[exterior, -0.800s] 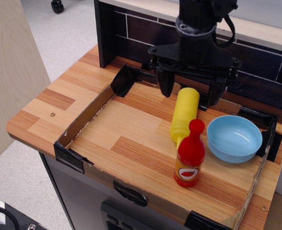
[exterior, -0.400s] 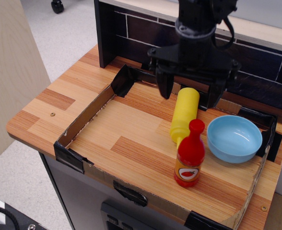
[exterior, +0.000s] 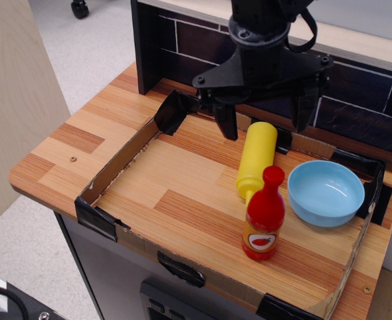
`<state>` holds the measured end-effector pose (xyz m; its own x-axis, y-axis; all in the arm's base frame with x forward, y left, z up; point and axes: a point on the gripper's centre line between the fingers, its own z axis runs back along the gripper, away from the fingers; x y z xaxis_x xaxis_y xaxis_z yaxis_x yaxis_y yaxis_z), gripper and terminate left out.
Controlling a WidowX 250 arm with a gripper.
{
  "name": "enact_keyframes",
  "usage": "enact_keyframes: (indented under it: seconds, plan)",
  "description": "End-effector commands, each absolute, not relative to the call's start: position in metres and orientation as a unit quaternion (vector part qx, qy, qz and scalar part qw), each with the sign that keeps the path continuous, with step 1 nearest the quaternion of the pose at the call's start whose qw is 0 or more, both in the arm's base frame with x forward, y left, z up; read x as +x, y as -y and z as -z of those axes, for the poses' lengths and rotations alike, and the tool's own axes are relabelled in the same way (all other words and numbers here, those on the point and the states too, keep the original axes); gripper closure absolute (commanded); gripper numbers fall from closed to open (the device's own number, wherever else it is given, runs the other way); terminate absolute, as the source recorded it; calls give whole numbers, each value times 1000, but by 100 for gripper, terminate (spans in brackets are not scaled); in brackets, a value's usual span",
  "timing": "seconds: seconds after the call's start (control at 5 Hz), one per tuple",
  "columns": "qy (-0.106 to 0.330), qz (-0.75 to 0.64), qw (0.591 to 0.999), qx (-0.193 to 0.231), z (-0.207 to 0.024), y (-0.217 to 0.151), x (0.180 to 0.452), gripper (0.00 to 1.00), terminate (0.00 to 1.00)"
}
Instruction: Topple hot sauce bottle
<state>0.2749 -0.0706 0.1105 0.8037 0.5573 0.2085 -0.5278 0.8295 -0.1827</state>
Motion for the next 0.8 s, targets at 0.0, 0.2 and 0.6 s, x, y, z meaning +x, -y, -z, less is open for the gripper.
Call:
enact_keyframes:
  seconds: [0.0, 0.2, 0.6]
  plan:
    - [102, -330, 935, -76, -135, 77, 258, 0, 0]
    - [59, -360, 928, -69, -131, 80, 252, 0, 0]
    - [69, -361, 928, -57, -107, 88, 247, 0, 0]
